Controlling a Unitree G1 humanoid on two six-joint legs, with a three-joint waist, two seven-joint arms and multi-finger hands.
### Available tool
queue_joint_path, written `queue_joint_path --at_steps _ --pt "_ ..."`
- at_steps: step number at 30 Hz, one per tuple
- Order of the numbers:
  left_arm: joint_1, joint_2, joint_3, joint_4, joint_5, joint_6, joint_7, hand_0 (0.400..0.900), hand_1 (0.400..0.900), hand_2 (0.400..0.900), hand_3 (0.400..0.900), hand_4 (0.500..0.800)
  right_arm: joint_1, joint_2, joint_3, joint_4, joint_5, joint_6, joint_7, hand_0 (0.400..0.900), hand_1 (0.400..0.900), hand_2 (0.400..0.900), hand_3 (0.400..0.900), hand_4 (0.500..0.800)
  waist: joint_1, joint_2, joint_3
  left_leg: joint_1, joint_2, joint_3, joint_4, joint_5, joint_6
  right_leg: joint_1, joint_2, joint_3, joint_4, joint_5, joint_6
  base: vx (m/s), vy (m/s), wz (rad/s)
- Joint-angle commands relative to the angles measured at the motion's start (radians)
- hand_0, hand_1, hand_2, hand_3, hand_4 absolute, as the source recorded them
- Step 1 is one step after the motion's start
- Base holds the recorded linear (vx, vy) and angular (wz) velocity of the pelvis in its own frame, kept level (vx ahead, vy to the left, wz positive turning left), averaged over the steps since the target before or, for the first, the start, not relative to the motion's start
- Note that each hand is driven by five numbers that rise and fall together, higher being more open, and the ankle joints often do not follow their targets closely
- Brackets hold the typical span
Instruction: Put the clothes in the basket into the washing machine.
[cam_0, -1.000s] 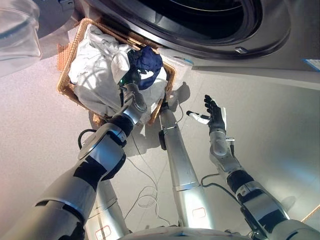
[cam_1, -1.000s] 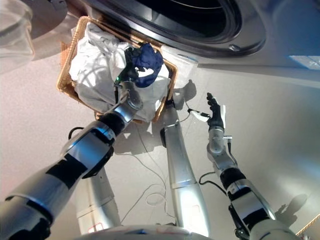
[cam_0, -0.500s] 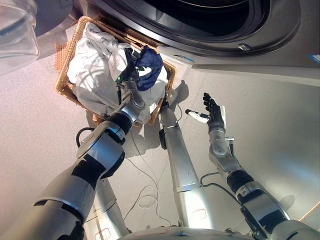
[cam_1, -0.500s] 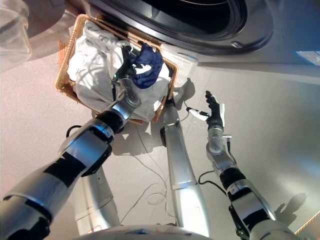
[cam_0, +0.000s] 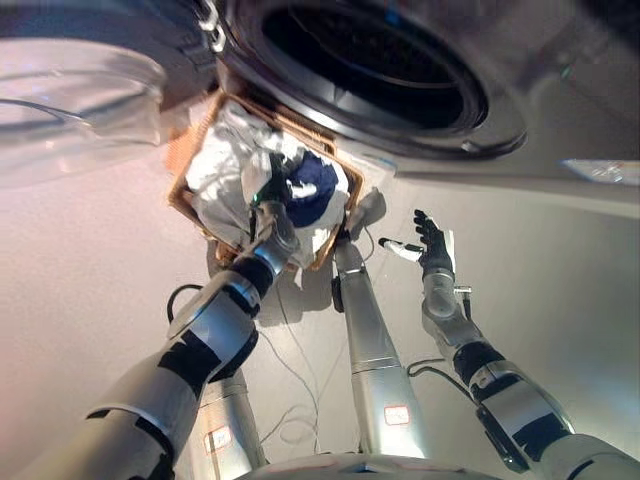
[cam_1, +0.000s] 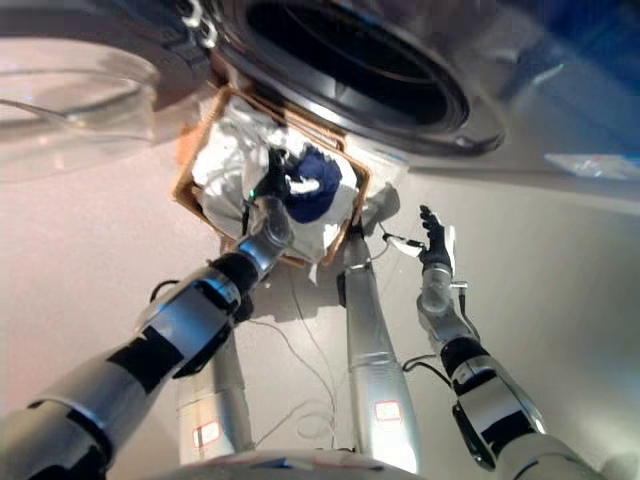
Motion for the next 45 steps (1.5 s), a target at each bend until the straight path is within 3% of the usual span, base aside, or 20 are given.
queue_joint_path --at_steps 1,10,15,17,24,29,37,45 --pt "0.018 -0.090 0.036 0.022 -0.041 -0.094 -0.018 0.400 0.400 0.400 0.400 0.500 0.041 -0.028 0.027 0.060 0.037 -0.001 -0.001 0.900 0.900 0.900 0.900 0.800 -0.033 0.075 -0.092 0.119 0.023 -0.143 -0.294 0.249 -0.073 0.069 0.001 -0.069 -0.070 0.061 0.002 -0.01 0.006 0.23" --pt "0.119 -0.124 0.023 -0.065 -0.152 -0.165 -0.118 0.400 0.400 0.400 0.400 0.500 0.081 -0.041 -0.005 0.169 0.038 0.034 0.041 0.900 0.900 0.900 0.900 0.800 0.003 0.086 -0.092 0.385 -0.021 -0.152 -0.451 0.286 -0.070 0.353 -0.040 -0.101 -0.203 0.065 0.010 0.09 0.007 0.19" --pt "0.137 -0.127 0.031 -0.177 -0.358 -0.237 -0.205 0.400 0.400 0.400 0.400 0.500 0.102 -0.044 -0.026 0.180 0.057 0.048 0.061 0.900 0.900 0.900 0.900 0.800 0.009 0.094 -0.096 0.497 -0.039 -0.145 -0.518 0.300 -0.066 0.464 -0.050 -0.109 -0.262 0.076 0.020 0.07 0.027 0.04" --pt "0.133 -0.126 0.025 -0.199 -0.391 -0.251 -0.226 0.400 0.400 0.400 0.400 0.500 0.113 -0.043 -0.029 0.184 0.056 0.053 0.070 0.900 0.900 0.900 0.900 0.800 0.008 0.095 -0.102 0.537 -0.045 -0.141 -0.549 0.306 -0.066 0.501 -0.053 -0.110 -0.287 0.081 0.024 0.08 0.022 -0.01" --pt "0.096 -0.134 0.053 -0.210 -0.600 -0.261 -0.321 0.400 0.400 0.400 0.400 0.500 0.176 -0.045 -0.046 0.179 0.071 0.070 0.109 0.900 0.900 0.900 0.900 0.800 -0.019 0.100 -0.146 0.636 -0.033 -0.124 -0.649 0.335 -0.072 0.561 -0.051 -0.103 -0.329 0.088 0.031 0.07 0.017 -0.07" --pt "0.003 -0.134 0.094 -0.185 -0.696 -0.259 -0.339 0.400 0.400 0.400 0.400 0.500 0.210 -0.065 -0.053 0.132 0.069 0.074 0.119 0.900 0.900 0.900 0.900 0.800 -0.046 0.108 -0.169 0.650 -0.019 -0.109 -0.704 0.358 -0.078 0.540 -0.034 -0.090 -0.318 0.079 0.030 0.03 0.004 -0.13" --pt "-0.187 -0.085 0.201 -0.111 -0.792 -0.256 -0.352 0.400 0.400 0.400 0.400 0.500 0.250 -0.107 -0.071 0.005 0.048 0.066 0.110 0.900 0.900 0.900 0.900 0.800 -0.088 0.130 -0.198 0.628 0.006 -0.094 -0.768 0.387 -0.091 0.468 -0.014 -0.073 -0.307 0.069 0.027 0.04 -0.010 -0.14" --pt "-0.231 -0.063 0.235 -0.127 -0.806 -0.260 -0.348 0.400 0.400 0.400 0.400 0.500 0.305 -0.115 -0.090 -0.111 0.026 0.053 0.094 0.900 0.900 0.900 0.900 0.800 -0.107 0.136 -0.203 0.600 0.012 -0.076 -0.769 0.381 -0.092 0.410 -0.007 -0.048 -0.298 0.078 0.031 0.04 -0.013 -0.13"
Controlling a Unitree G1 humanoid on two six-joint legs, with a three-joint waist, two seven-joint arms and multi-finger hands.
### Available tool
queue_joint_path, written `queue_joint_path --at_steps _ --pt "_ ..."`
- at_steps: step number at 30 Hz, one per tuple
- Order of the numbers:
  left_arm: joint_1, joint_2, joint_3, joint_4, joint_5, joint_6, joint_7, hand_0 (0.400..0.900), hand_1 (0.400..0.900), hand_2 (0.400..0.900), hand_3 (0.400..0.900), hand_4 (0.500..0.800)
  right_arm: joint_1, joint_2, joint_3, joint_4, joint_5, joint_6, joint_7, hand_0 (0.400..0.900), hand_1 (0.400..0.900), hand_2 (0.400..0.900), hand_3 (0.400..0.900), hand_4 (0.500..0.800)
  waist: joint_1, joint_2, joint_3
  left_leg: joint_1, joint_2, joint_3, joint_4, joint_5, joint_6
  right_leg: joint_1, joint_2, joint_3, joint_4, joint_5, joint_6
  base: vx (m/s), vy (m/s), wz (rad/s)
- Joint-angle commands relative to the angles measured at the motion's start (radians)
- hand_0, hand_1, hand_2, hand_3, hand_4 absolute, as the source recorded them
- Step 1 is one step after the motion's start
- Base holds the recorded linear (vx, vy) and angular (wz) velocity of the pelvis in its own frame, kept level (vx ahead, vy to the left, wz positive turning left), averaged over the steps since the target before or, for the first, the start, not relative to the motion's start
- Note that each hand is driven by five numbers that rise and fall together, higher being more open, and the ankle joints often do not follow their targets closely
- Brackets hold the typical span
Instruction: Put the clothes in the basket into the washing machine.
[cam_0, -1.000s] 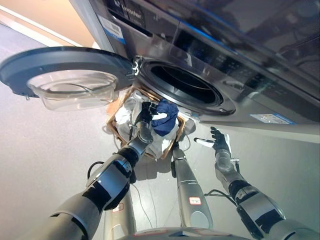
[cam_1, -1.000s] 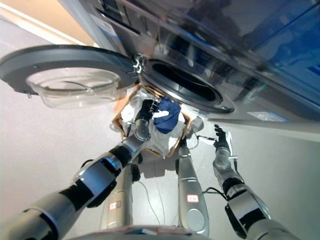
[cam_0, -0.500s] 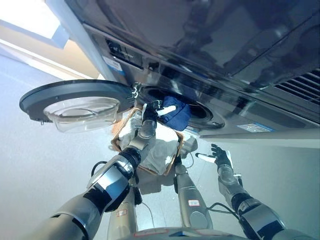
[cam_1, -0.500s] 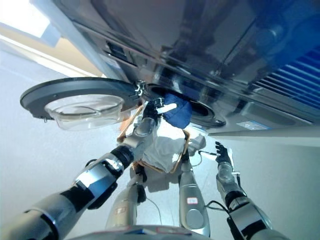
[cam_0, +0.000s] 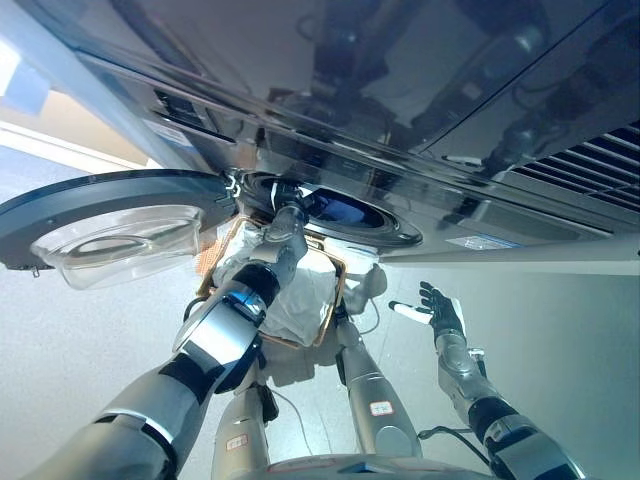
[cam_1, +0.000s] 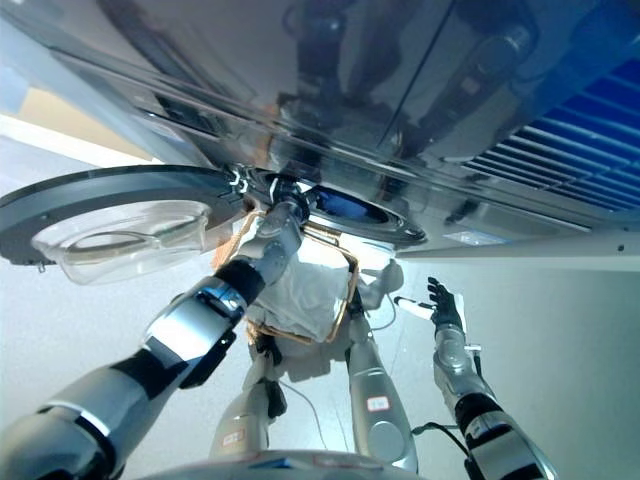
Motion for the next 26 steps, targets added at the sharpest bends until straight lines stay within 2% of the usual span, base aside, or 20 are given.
queue_joint_path --at_steps 1,10,21,26 --pt "-0.233 -0.047 0.062 -0.003 0.002 -0.103 -0.028 0.900 0.900 0.900 0.900 0.800 0.060 -0.109 -0.013 -0.055 -0.022 -0.047 -0.033 0.900 0.900 0.900 0.900 0.800 -0.024 0.086 -0.041 -0.010 0.088 -0.121 -0.074 0.137 -0.060 -0.050 0.018 -0.006 0.078 0.002 0.071 0.05 -0.022 0.01" --pt "-0.217 -0.101 0.046 0.003 0.031 -0.100 -0.005 0.900 0.900 0.900 0.900 0.800 0.103 -0.109 -0.024 -0.063 -0.013 -0.060 -0.034 0.900 0.900 0.900 0.900 0.800 -0.018 0.094 -0.049 -0.024 0.084 -0.137 -0.072 0.140 -0.064 -0.053 0.011 -0.025 0.075 -0.004 0.067 0.03 -0.020 0.09" --pt "-0.199 -0.116 0.044 0.002 0.049 -0.095 0.011 0.900 0.900 0.900 0.900 0.800 0.098 -0.106 -0.016 -0.070 -0.010 -0.063 -0.042 0.900 0.900 0.900 0.900 0.800 -0.002 0.091 -0.056 -0.035 0.082 -0.156 -0.068 0.141 -0.064 -0.053 0.007 -0.041 0.084 -0.010 0.063 0.00 -0.006 0.07" --pt "-0.151 -0.121 0.015 -0.025 0.094 -0.094 0.008 0.900 0.900 0.900 0.900 0.800 0.096 -0.102 -0.015 -0.070 -0.011 -0.063 -0.044 0.900 0.900 0.900 0.900 0.800 0.008 0.086 -0.056 -0.034 0.084 -0.161 -0.061 0.141 -0.062 -0.044 0.007 -0.051 0.085 -0.012 0.062 -0.01 -0.004 0.05"
